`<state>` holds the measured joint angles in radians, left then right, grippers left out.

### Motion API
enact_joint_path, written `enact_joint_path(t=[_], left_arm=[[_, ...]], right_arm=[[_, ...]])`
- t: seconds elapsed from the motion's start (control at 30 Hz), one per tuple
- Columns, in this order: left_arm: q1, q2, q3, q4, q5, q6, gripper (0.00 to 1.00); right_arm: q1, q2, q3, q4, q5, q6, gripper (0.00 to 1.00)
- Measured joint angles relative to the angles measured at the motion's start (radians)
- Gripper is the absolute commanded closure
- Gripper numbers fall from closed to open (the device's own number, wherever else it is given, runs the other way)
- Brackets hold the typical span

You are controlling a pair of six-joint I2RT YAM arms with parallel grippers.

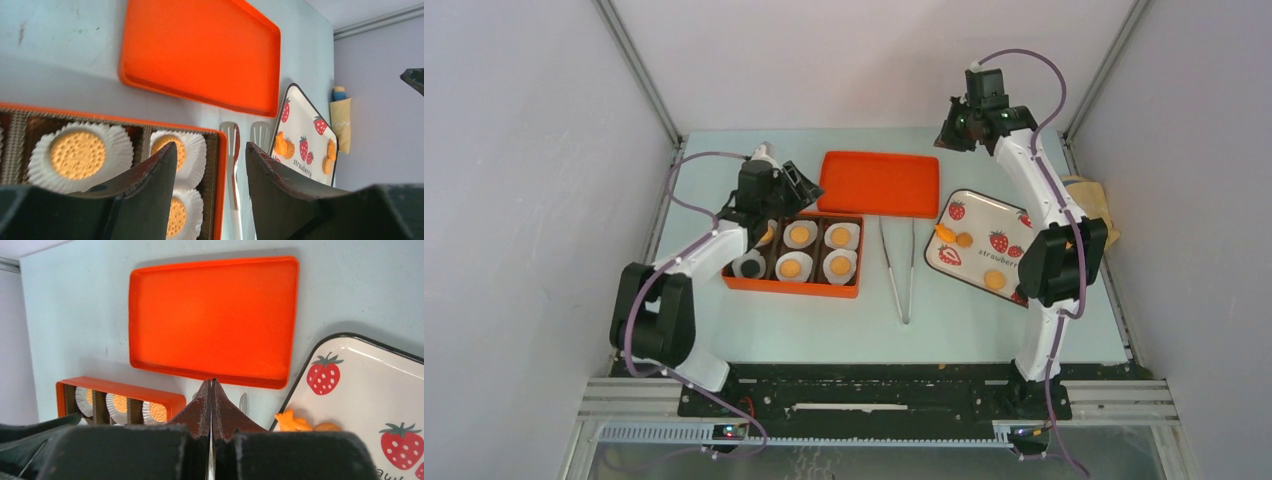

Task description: Pack the cookies

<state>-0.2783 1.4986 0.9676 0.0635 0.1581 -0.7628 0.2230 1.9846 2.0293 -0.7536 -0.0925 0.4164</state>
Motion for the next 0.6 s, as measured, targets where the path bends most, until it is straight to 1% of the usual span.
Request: enact_joint_path(t=[0.07,0.13,0.2,0.27,0.33,0.4,0.47,0.6], left_arm=[[0.002,0.047,0.034,0.017,0.018,-0.001,0.42],[0.006,0.078,0.063,0.035,0.037,-0.006,0.42],[0.01,0.085,0.069,0.048,0.052,-0.008,0.42],[0.013,0.085,0.069,0.057,0.061,-0.009,0.42],[0.013,0.085,0.069,0.064,0.068,-0.01,0.42],[0.013,0.085,0.069,0.069,0.08,-0.008,0.43],[0.013,0.085,0.069,0.068,0.085,-0.006,0.43],[0.013,0.085,0.069,0.061,0.085,-0.005,0.43]], right_arm=[[-0.006,-0.008,0.007,0.001,-0.008,0.002,1.0],[-0.012,0.004,0.063,-0.029,-0.015,-0.003,1.0],[-0.012,0.038,0.156,-0.056,-0.018,-0.019,0.93],[-0.009,0.056,0.181,-0.058,-0.017,-0.029,0.84],[-0.002,0.081,0.181,-0.059,-0.01,-0.043,0.76],[0.01,0.121,0.175,-0.062,0.0,-0.056,0.75],[0.031,0.182,0.166,-0.074,0.015,-0.072,0.69],[0.084,0.285,0.115,-0.097,0.047,-0.098,0.68]])
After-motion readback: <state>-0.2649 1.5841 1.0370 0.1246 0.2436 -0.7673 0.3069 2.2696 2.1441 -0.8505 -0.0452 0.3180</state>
